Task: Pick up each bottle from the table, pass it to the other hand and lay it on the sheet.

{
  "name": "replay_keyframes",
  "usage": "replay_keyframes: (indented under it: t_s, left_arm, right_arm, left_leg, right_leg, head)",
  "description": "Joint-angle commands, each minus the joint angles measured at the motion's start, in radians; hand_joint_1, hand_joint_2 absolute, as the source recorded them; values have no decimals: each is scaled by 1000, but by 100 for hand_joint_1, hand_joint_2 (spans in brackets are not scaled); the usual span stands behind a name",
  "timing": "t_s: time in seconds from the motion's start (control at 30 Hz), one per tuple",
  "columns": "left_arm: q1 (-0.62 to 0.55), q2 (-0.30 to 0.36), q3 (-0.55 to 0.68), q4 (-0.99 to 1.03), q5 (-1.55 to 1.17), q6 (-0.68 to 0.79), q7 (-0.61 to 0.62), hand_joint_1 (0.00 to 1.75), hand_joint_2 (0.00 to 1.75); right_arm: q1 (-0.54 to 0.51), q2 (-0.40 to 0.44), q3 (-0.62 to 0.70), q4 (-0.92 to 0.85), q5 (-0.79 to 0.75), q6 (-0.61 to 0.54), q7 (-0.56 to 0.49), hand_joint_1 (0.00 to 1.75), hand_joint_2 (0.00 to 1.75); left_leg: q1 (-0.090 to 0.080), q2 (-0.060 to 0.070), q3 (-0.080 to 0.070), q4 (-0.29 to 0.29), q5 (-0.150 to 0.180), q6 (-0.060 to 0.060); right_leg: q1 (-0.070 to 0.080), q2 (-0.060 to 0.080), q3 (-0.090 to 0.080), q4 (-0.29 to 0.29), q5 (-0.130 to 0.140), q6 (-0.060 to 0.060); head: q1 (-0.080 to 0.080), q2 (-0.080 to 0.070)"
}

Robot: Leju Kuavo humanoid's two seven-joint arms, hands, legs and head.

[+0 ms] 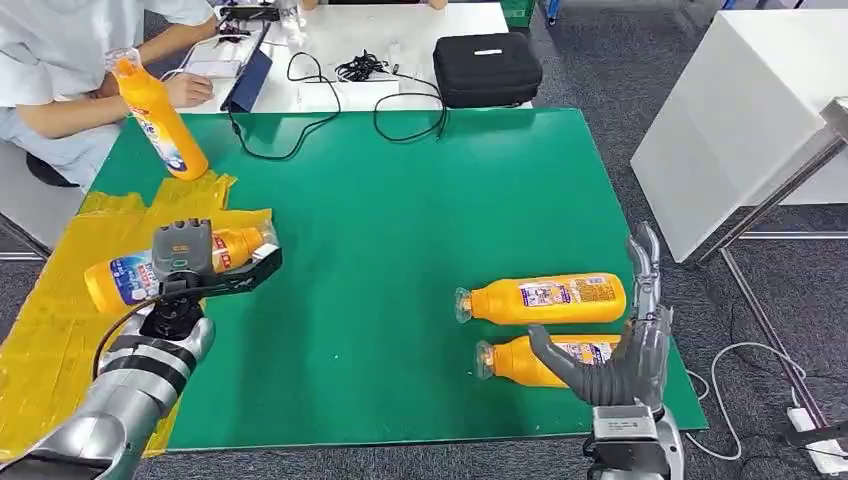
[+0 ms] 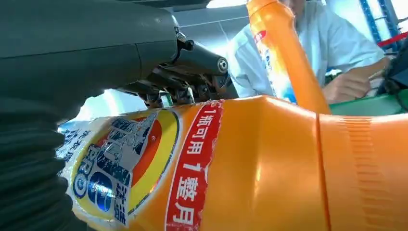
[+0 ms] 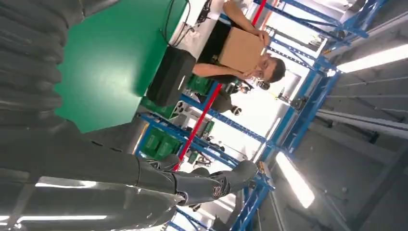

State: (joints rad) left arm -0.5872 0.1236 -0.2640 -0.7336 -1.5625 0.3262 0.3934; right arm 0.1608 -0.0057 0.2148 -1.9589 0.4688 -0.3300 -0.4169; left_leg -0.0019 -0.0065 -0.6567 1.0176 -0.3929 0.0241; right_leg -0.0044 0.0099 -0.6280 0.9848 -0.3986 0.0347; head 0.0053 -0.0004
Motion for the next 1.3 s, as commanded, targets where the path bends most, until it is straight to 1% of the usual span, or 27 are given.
replay_keyframes:
  t_s: [0.03, 0.1, 0.17, 0.23, 0.3, 0.33, 0.37, 0.53, 0.57, 0.67, 0.7, 0.77, 0.8, 0.83, 0.87, 0.9, 0.93, 0.97, 1.0, 1.03, 1.07, 1.1, 1.17, 1.2, 1.23, 1.27, 1.3]
  left_arm:
    - [-18, -2, 63, 69, -8, 69, -3, 0, 175]
    - [-9, -25, 113, 66, 7, 61, -50, 0, 175]
    - [-8, -46, 147, 64, 45, 35, -98, 0, 175]
    - [-7, -51, 148, 66, 51, 26, -110, 0, 175]
    - [-2, -54, 149, 67, 54, 27, -113, 0, 175]
    - [0, -58, 153, 67, 67, 25, -124, 0, 175]
    - [2, -61, 158, 65, 80, 23, -135, 0, 175]
    - [3, -62, 159, 65, 84, 21, -139, 0, 175]
    - [7, -66, 160, 61, 97, 20, -150, 0, 175]
    - [7, -69, 162, 60, 116, 5, -166, 0, 175]
    - [7, -71, 164, 60, 130, -1, -175, 0, 175]
    - [11, -79, 173, 52, 164, 2, -198, 0, 175]
    - [11, -79, 173, 52, 164, 2, -198, 0, 175]
    - [17, -84, 174, 43, 177, 5, -207, 0, 175]
    - [32, -93, 185, 14, 224, 36, -247, 0, 175]
    - [55, -108, 202, -36, 301, 79, -313, 0, 175]
    - [87, -134, 228, -107, 433, 101, -414, 0, 175]
    - [140, -170, 254, -232, 685, 47, -587, 0, 175]
    - [190, -183, 245, -354, 852, 13, -679, 0, 175]
    - [250, -183, 208, -501, 971, -5, -717, 0, 175]
    - [284, -185, 189, -594, 1062, -38, -719, 0, 175]
    - [319, -176, 170, -695, 1179, -77, -724, 0, 175]
    - [345, -166, 160, -783, 1272, -92, -722, 0, 175]
    - [353, -162, 160, -803, 1317, -110, -725, 0, 175]
    - [359, -156, 164, -817, 1382, -141, -729, 0, 175]
    - [363, -154, 168, -822, 1432, -167, -738, 0, 175]
    - [366, -151, 169, -823, 1459, -187, -744, 0, 175]
  right_arm:
    - [-43, 6, 5, 81, 5, -6, 23, 0, 175]
    - [-44, 5, 6, 84, 7, -6, 26, 0, 175]
    - [-47, 6, 6, 84, 10, -2, 30, 0, 175]
    - [-53, 6, 8, 88, 13, 2, 35, 0, 175]
    - [-58, 6, 11, 93, 14, 6, 37, 0, 175]
    - [-61, 7, 12, 97, 18, 6, 39, 0, 175]
    - [-63, 7, 14, 99, 20, 8, 40, 0, 175]
    - [-64, 6, 15, 100, 21, 9, 41, 0, 175]
    - [-67, 6, 16, 103, 23, 9, 44, 0, 175]
    - [-69, 5, 15, 104, 23, 10, 46, 0, 175]
    - [-70, 5, 14, 105, 23, 11, 47, 0, 175]
    - [-71, 4, 12, 107, 26, 11, 49, 0, 175]
    - [-71, 4, 12, 107, 26, 11, 49, 0, 175]
    - [-71, 4, 11, 108, 27, 11, 50, 0, 175]
    - [-72, 0, 10, 110, 37, 6, 51, 0, 175]
    - [-72, -4, 7, 112, 69, -12, 59, 0, 175]
    - [-73, -16, 4, 117, 112, -36, 80, 0, 175]
    - [-74, -44, -4, 125, 192, -68, 123, 0, 175]
    - [-78, -74, -10, 134, 263, -90, 167, 0, 175]
    - [-90, -112, -19, 146, 320, -97, 210, 0, 175]
    - [-103, -139, -29, 158, 342, -74, 242, 0, 175]
    - [-126, -184, -39, 175, 398, -26, 301, 0, 175]
    - [-168, -228, -61, 213, 410, 35, 340, 0, 175]
    - [-190, -250, -66, 232, 413, 75, 358, 0, 175]
    - [-227, -299, -60, 271, 409, 158, 385, 0, 175]
    - [-261, -347, -46, 308, 389, 233, 395, 0, 175]
    - [-290, -370, -48, 341, 357, 273, 386, 0, 175]
  left_leg:
    - [1, 2, 6, 0, -2, -1]
    - [1, 2, 8, -1, -3, -2]
    - [0, 1, 5, -1, -1, -1]
    - [0, 1, 5, -1, -1, -1]
    - [1, 1, 9, -1, -3, -2]
    - [0, 1, 5, -1, -2, -1]
    - [1, 1, 10, -1, -4, -2]
    - [1, 1, 9, -1, -3, -2]
    - [0, 1, 5, -1, -1, -1]
    - [1, 1, 12, 0, -5, -2]
    - [0, 0, 4, -1, -1, -1]
    - [1, 1, 10, -1, -4, -2]
    - [0, 1, 5, -1, -2, -1]
    - [1, 1, 9, -1, -3, -2]
    - [0, 0, 4, -1, -1, -1]
    - [0, 0, 4, -1, -1, -1]
    - [0, 0, 6, 0, -2, -1]
    - [0, 1, 7, 0, -3, -1]
    - [0, 0, 6, 0, -2, -1]
    - [0, 0, 3, 0, -1, 0]
    - [0, 1, 6, 0, -3, 0]
    - [0, 0, 6, 0, -3, 0]
    - [0, 1, 7, 2, -6, 0]
    - [0, 3, 1, 1, -2, 0]
    - [-1, 4, 5, 2, -5, 1]
    - [-2, 4, 1, 1, -2, 1]
    - [-2, 6, 5, 2, -4, 1]
  right_leg:
    - [1, 1, 5, -1, -1, -1]
    - [1, 1, 8, -1, -2, -1]
    - [0, 1, 4, -1, -1, 0]
    - [0, 0, 5, -1, -1, 0]
    - [1, 0, 9, -1, -3, -1]
    - [1, 0, 5, -1, -1, 0]
    - [1, 0, 10, -1, -3, -1]
    - [1, 0, 9, -1, -2, -1]
    - [0, 0, 5, -1, -1, 0]
    - [1, -1, 12, -1, -4, -1]
    - [0, 0, 4, -1, -1, 0]
    - [1, -1, 10, -1, -3, -1]
    - [1, 0, 5, -1, -1, 0]
    - [1, 0, 9, -1, -3, -1]
    - [0, 0, 4, -1, -1, 0]
    - [0, 0, 4, -1, -1, 0]
    - [1, 0, 6, -1, -2, 0]
    - [0, 0, 7, -1, -2, 0]
    - [0, -1, 6, -1, -2, 0]
    - [0, 0, 3, -2, -1, 0]
    - [1, -1, 7, -2, -2, 1]
    - [0, -1, 7, -2, -2, 1]
    - [1, 1, 9, -1, -4, 1]
    - [0, 3, 1, -2, 0, 1]
    - [0, 3, 6, -1, -2, 1]
    - [-1, 3, 1, -2, 0, 1]
    - [-1, 5, 5, -1, -1, 1]
  head:
    - [0, 0]
    - [0, 0]
    - [0, 0]
    - [0, 0]
    - [0, 0]
    - [0, 0]
    - [0, 0]
    - [0, 0]
    - [0, 0]
    - [0, 0]
    - [0, 0]
    - [0, 0]
    - [0, 0]
    - [0, 0]
    - [0, 0]
    - [0, 0]
    - [0, 0]
    - [0, 0]
    - [0, 0]
    - [0, 0]
    - [0, 0]
    - [0, 0]
    - [0, 0]
    - [0, 0]
    - [1, 0]
    - [0, 0]
    - [0, 0]
